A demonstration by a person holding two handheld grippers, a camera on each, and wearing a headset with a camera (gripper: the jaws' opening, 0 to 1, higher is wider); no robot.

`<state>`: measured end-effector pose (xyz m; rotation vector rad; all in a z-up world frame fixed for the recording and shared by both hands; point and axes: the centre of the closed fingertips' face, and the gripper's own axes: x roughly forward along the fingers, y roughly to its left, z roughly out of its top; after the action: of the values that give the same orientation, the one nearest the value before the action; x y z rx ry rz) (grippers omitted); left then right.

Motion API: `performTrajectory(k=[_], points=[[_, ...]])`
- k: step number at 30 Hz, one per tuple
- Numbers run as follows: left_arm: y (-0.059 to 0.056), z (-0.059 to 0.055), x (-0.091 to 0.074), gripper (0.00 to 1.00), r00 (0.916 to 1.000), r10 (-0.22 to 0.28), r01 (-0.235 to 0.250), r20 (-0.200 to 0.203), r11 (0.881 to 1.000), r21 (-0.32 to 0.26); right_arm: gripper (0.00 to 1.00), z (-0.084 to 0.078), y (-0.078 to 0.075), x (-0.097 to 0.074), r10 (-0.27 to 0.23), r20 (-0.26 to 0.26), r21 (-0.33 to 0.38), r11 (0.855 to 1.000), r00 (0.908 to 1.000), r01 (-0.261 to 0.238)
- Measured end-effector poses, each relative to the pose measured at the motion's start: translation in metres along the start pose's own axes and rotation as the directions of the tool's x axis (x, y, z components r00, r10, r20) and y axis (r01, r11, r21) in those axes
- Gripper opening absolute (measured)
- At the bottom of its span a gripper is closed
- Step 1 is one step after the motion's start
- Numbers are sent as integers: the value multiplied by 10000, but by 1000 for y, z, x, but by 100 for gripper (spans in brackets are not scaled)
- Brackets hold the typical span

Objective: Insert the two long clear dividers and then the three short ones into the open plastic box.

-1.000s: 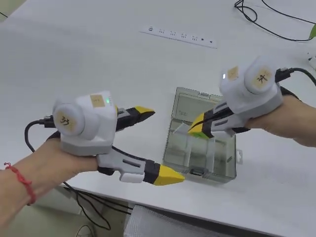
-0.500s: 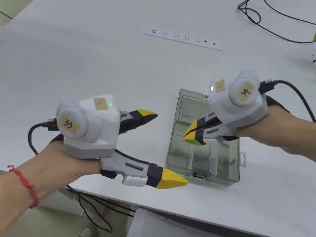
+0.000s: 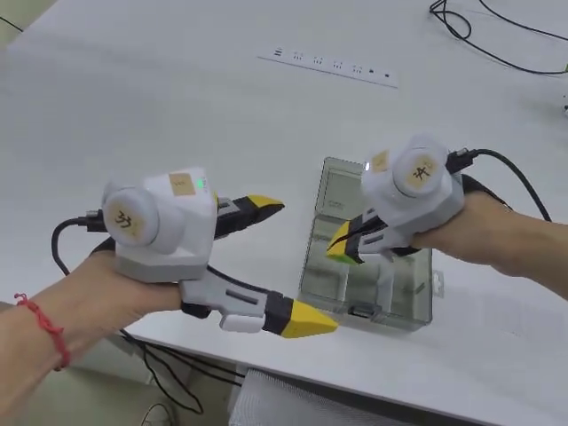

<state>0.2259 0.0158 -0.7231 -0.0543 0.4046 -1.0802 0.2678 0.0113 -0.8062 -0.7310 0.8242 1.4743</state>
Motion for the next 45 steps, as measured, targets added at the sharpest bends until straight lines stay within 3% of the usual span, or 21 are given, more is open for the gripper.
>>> performTrajectory(k=[13, 30, 40, 45], points=[[0, 1, 1, 100, 10000, -21, 21, -9, 10000, 10, 2, -6, 0, 7, -39, -541, -361, 9993, 9985, 20], [-3, 4, 1, 100, 9999, -72, 73, -73, 9999, 101, 2, -9, -1, 11, -106, -773, -461, 9989, 9970, 71], [-4, 3, 0, 100, 9997, -76, 80, -235, 9998, 171, 3, -8, -1, 10, -223, -642, -210, 9996, 9977, 210], [-3, 1, 0, 100, 9996, -51, 56, -293, 9998, 169, 8, -1, -3, 1, -271, -253, 200, 9994, 9993, 277]])
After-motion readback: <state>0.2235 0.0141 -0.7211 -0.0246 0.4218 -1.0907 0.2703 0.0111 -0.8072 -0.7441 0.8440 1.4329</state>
